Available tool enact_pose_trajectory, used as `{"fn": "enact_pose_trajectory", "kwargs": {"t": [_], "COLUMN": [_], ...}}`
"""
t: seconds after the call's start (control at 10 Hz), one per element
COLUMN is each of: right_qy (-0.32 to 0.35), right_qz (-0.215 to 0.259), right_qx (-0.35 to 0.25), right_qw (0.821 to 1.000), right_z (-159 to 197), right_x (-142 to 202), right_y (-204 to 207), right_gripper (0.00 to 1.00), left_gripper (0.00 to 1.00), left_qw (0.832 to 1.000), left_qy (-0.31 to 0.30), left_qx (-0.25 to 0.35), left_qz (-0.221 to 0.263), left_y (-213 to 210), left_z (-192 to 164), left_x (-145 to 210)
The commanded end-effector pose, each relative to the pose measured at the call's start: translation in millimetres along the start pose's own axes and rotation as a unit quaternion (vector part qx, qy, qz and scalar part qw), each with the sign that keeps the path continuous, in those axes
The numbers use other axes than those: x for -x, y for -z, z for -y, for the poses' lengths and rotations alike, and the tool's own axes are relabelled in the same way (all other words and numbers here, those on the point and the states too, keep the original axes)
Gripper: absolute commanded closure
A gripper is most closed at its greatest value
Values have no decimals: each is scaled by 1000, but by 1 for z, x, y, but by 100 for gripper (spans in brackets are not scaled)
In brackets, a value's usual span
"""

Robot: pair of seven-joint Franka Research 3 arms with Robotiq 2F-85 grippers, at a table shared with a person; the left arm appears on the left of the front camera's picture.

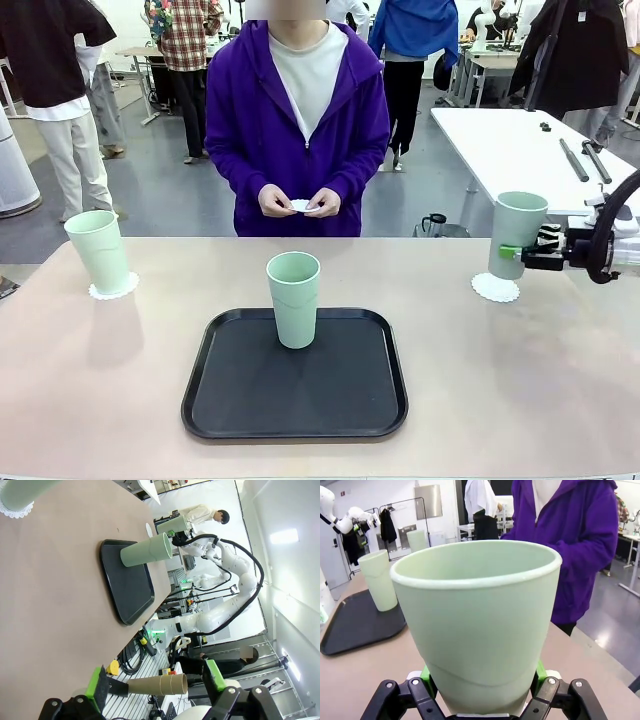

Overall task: Place coasters on the table and set cups on them.
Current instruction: Take one Reusable plastic cup from the Flat Tray and place it on a coaster set by the human.

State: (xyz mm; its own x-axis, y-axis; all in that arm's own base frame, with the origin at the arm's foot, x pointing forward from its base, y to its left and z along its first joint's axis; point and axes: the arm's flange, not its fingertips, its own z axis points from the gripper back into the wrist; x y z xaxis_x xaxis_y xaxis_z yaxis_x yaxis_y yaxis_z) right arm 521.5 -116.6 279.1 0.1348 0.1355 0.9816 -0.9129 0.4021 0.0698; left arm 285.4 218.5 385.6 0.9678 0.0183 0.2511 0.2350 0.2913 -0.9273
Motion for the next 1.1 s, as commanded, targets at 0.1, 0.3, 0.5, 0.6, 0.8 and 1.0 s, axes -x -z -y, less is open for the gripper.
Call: {"fn": "enact_pose_trajectory", "kwargs": {"t": [0.1, 0.3, 0.5, 0.6, 0.8, 1.0], "right_qy": [-10, -11, -6, -5, -6, -6], "right_qz": [-7, 7, 9, 10, 11, 10], "right_qx": [-10, -27, -31, -30, -30, -32], "right_qw": [1000, 1000, 999, 999, 999, 999], "right_z": [11, 15, 19, 21, 24, 25], "right_x": [9, 22, 30, 33, 38, 40], "right_y": [8, 12, 14, 14, 15, 14], "right_gripper": [17, 17, 17, 17, 17, 17], "left_gripper": [0, 0, 0, 0, 0, 0], "left_qw": [1000, 1000, 1000, 1000, 1000, 1000], "left_qy": [7, 7, 7, 7, 7, 7], "left_qx": [5, 5, 5, 5, 5, 5], "left_qz": [6, 6, 6, 6, 6, 6], "left_y": [-2, -2, -2, -2, -2, -2], "left_z": [1, 1, 1, 1, 1, 1], "left_x": [1, 1, 1, 1, 1, 1]}}
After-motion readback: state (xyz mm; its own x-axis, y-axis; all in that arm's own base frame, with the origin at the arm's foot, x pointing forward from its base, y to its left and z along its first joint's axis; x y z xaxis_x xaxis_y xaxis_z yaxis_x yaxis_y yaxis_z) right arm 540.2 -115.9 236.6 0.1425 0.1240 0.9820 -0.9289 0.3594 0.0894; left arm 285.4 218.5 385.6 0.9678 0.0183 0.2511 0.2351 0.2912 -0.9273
